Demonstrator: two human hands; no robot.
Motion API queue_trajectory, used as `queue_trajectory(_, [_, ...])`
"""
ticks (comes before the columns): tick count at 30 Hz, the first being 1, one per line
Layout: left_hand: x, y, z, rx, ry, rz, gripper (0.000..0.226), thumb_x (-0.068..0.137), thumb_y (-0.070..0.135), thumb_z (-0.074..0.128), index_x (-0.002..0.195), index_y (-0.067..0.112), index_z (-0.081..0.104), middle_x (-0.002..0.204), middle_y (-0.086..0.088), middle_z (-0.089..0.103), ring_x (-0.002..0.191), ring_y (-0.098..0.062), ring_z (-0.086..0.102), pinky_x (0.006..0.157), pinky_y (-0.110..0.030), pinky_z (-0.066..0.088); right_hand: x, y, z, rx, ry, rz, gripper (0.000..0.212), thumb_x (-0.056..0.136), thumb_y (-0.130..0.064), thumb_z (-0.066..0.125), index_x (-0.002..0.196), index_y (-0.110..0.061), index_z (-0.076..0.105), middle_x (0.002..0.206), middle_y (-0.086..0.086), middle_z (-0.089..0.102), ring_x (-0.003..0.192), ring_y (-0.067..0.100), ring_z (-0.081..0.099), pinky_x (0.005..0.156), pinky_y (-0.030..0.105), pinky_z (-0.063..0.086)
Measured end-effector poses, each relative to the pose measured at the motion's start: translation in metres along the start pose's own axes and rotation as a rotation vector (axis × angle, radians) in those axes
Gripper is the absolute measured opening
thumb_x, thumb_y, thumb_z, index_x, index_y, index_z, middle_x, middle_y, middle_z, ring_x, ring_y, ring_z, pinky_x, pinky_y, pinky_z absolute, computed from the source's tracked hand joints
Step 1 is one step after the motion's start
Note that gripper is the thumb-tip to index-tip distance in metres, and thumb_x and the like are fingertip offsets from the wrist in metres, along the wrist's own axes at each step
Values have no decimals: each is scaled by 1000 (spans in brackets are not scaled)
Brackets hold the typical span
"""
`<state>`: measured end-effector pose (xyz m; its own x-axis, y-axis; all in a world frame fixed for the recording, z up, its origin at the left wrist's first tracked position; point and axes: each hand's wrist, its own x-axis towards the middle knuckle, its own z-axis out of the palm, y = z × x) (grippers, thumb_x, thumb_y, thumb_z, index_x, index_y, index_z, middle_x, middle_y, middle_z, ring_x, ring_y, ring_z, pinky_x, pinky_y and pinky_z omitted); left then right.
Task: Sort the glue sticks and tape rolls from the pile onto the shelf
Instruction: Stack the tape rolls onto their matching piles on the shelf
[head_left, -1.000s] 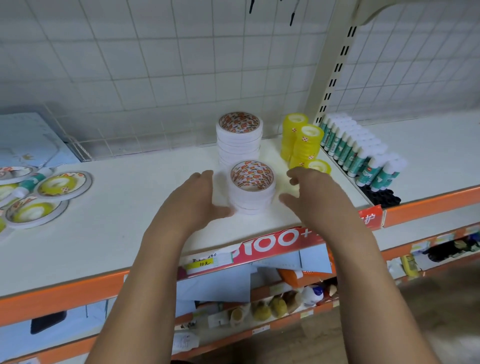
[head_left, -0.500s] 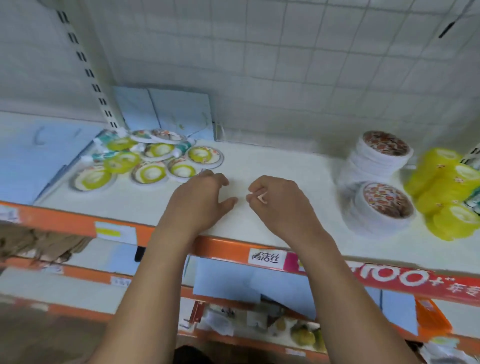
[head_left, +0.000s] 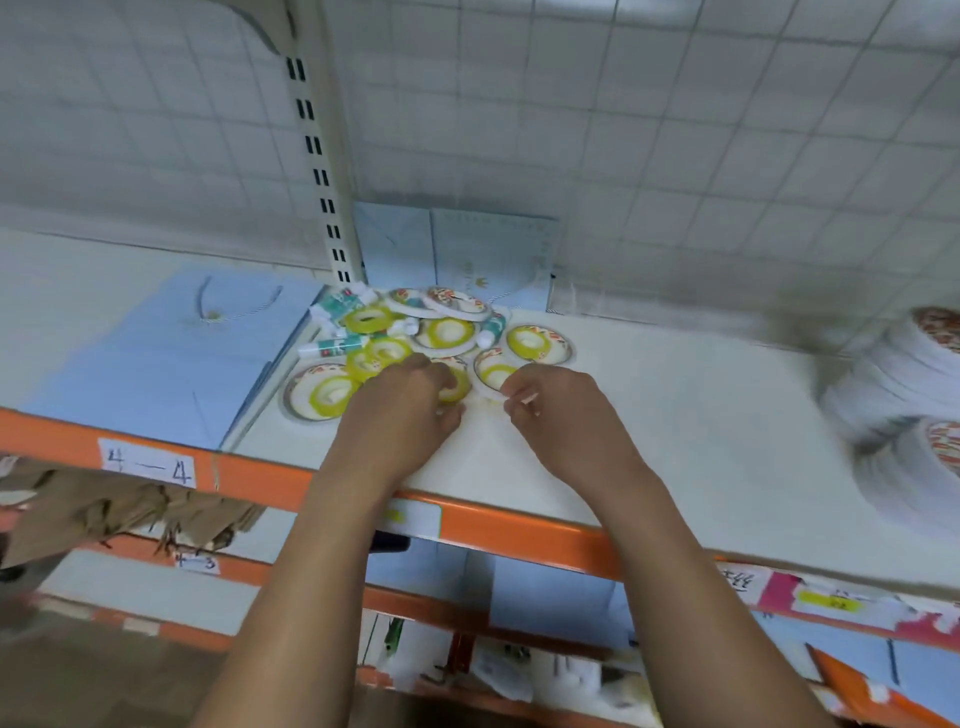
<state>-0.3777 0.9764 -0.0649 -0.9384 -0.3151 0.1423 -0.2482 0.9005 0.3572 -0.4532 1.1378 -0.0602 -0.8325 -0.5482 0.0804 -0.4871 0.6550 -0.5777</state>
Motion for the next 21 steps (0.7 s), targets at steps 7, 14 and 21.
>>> queue_trajectory(7, [29,-24,6,-22,-55,105,36,91,25,62,126,17,61,128,-2,55,117,-24,53,88,-37,47,9,-10,20,-36,65,81,21,92,-14,55,106,-15,70,106,5,71,97,25,65,86,38,51])
queue_trajectory(14, [50,-31,8,-102,-159,139,41,86,30,70,124,17,64,124,-7,59,117,-25,53,86,-30,43,27,-11,10,-63,169,120,25,89,-7,56,109,-11,71,108,9,70,99,27,64,88,38,50])
queue_trajectory(21, [59,-35,3,-153,-181,136,36,80,29,76,114,21,68,115,-8,55,105,-24,55,76,-29,38,63,-4,9,-169,182,180,30,89,-7,57,118,-10,66,120,13,60,108,29,57,90,34,45])
